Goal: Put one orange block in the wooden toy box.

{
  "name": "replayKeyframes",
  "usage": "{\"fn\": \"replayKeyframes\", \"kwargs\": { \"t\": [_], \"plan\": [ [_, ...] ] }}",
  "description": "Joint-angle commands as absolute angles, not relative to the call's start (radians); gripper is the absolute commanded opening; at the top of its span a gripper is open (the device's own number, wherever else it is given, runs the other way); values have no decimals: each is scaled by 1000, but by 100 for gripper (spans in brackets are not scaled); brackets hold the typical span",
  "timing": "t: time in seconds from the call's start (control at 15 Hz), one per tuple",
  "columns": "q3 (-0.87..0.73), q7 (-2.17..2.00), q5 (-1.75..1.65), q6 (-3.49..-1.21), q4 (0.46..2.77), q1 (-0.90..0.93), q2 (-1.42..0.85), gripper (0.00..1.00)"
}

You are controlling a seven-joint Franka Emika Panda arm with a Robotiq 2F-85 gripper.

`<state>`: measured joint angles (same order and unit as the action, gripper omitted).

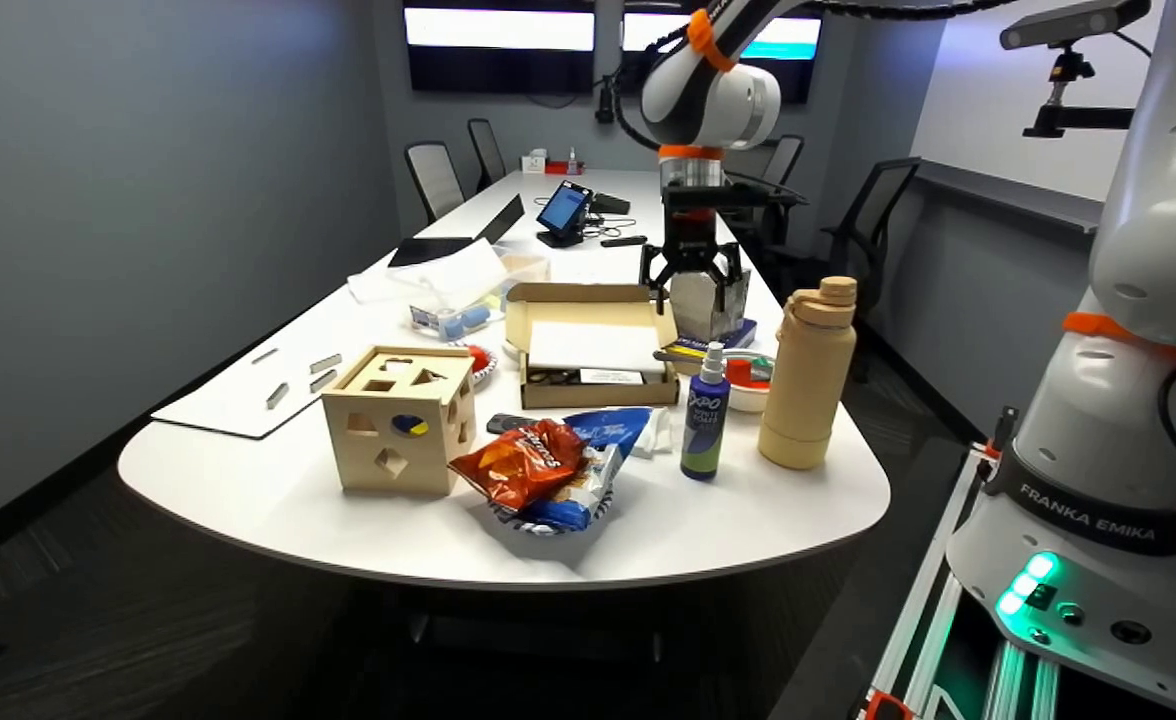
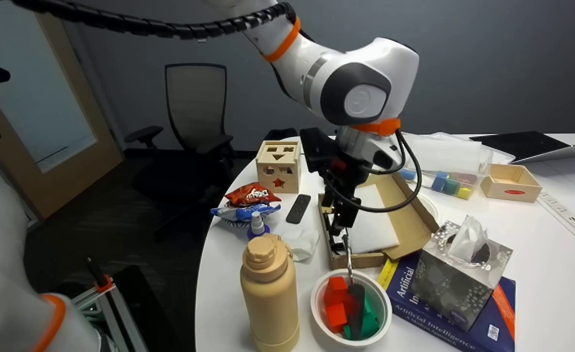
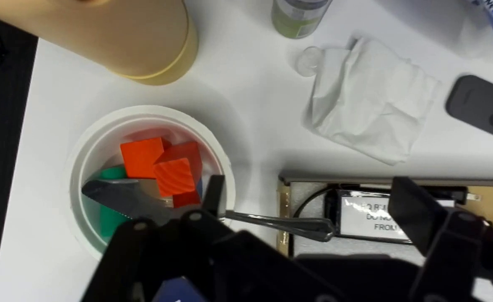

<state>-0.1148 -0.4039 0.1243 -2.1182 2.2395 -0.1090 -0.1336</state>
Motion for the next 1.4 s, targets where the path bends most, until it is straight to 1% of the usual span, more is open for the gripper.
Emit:
{"fn": "replayKeyframes", "kwargs": {
  "t": [0.0,0.4,1.0,1.33],
  "plan": [
    [-147,-395,148,-2158,2265,-129,-156,100],
    [-192,-358,134,-2208,2305,-161,-181,100],
    [-194,-259,127,-2205,2295,-167,-240,100],
    [-196,-254,135,-2245,2299,-168,-263,100]
  ]
}}
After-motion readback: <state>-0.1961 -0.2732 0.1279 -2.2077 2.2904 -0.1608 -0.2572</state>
